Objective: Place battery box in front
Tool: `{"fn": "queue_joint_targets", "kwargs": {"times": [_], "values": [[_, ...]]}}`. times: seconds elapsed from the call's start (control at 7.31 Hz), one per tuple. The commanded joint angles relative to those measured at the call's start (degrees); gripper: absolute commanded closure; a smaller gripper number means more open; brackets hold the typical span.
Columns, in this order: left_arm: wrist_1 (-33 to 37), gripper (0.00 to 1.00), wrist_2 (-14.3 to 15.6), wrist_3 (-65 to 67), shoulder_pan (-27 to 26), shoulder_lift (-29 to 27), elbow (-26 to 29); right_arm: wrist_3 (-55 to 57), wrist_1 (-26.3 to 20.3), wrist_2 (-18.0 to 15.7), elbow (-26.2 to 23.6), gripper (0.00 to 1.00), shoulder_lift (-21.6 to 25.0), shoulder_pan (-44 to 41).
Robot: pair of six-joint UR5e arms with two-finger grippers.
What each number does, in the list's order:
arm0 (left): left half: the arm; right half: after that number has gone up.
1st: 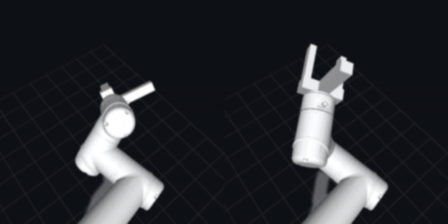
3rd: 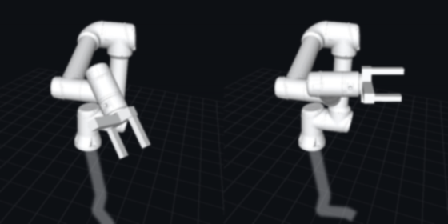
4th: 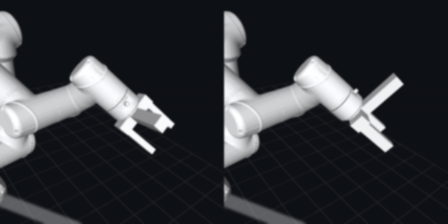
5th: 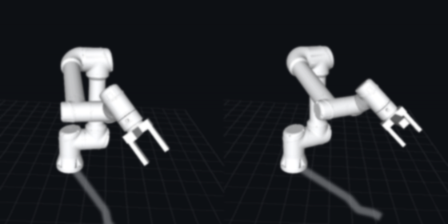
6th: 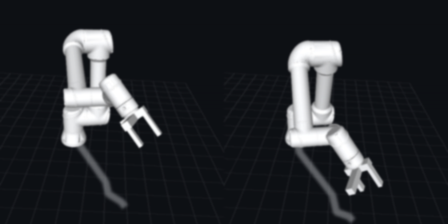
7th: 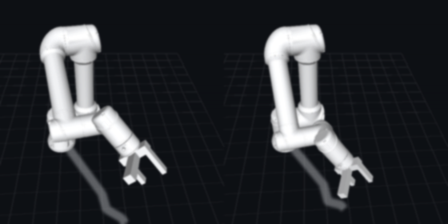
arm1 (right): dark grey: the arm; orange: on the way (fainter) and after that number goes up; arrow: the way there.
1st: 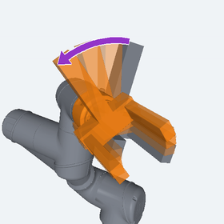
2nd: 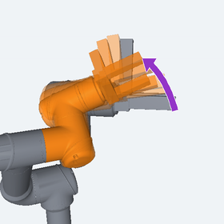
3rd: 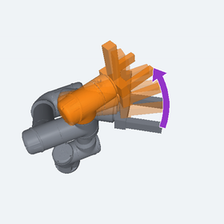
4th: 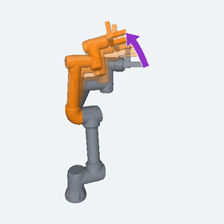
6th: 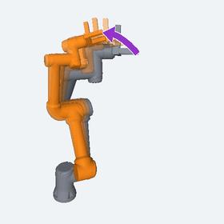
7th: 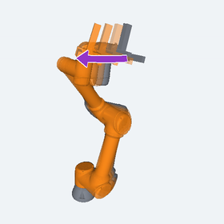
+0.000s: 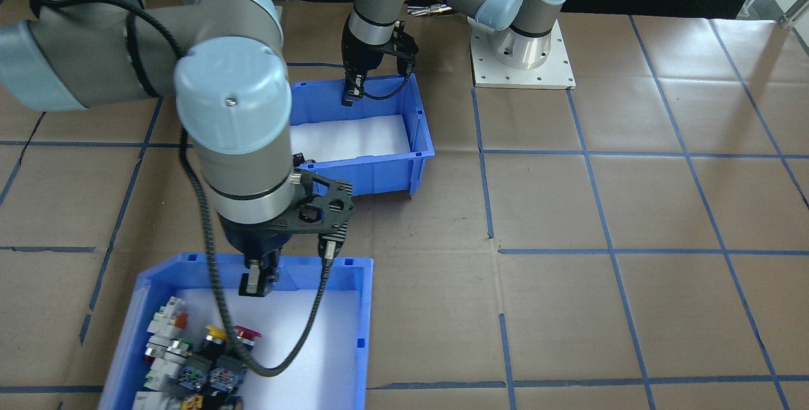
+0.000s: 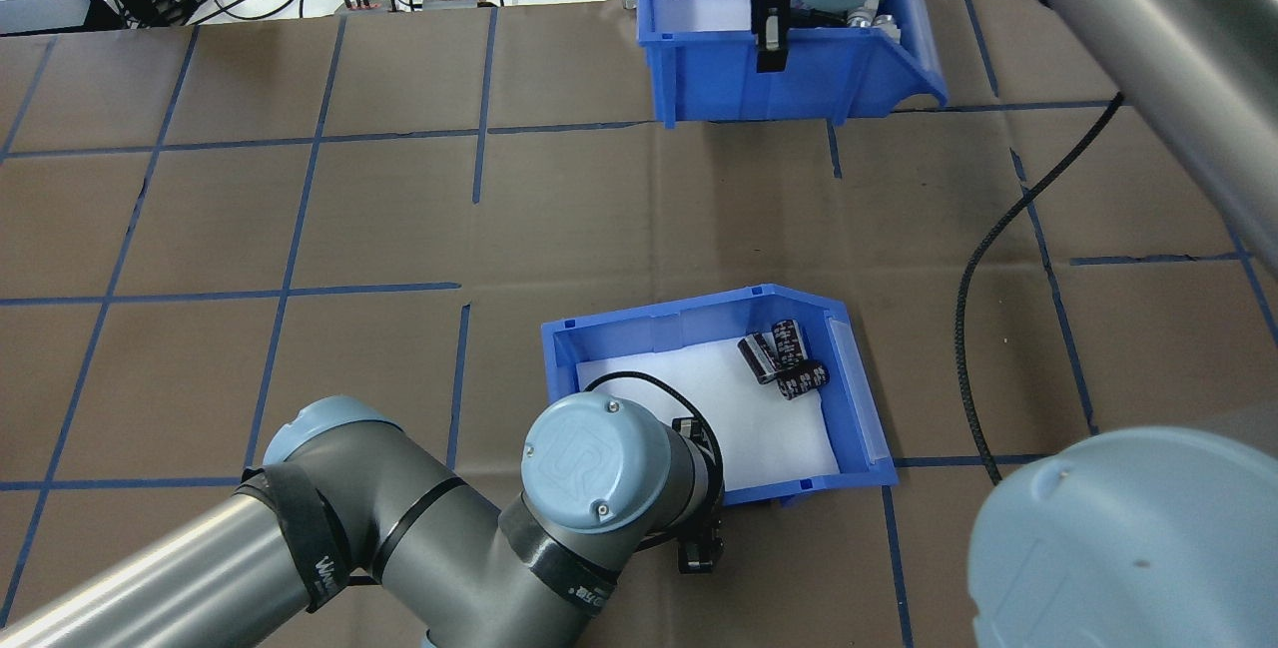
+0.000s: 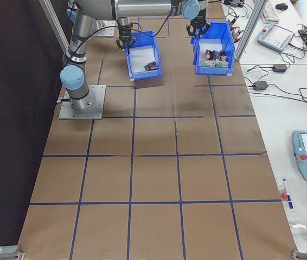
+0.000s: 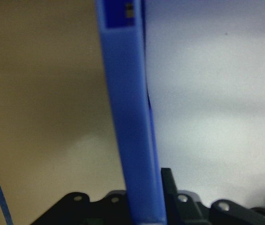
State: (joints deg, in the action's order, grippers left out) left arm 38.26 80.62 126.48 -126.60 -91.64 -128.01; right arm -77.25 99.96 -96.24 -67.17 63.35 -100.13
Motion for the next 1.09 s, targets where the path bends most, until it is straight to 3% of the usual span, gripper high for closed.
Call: {"fn": "queue_joint_targets", "kwargs": {"times": [0.0,0.27,0.68,0.96], "values": [[0.15,1.00,1.47,-6.04,2.74,1.11,1.00,-7.10,-3.27,0.09,-0.07,0.97,2.38,6.42],[5.39,1.00,0.77,-13.41,10.37,2.51,3.28,-11.84,-4.16,0.09,-1.29,0.97,3.96,11.07],[12.60,1.00,-1.42,-26.33,20.83,2.17,8.02,-23.88,-2.32,1.75,-13.47,0.97,11.68,21.79],[13.51,1.00,-1.60,-32.25,25.51,-0.80,11.27,-25.31,2.23,2.37,-22.61,0.97,17.12,22.70]]}}
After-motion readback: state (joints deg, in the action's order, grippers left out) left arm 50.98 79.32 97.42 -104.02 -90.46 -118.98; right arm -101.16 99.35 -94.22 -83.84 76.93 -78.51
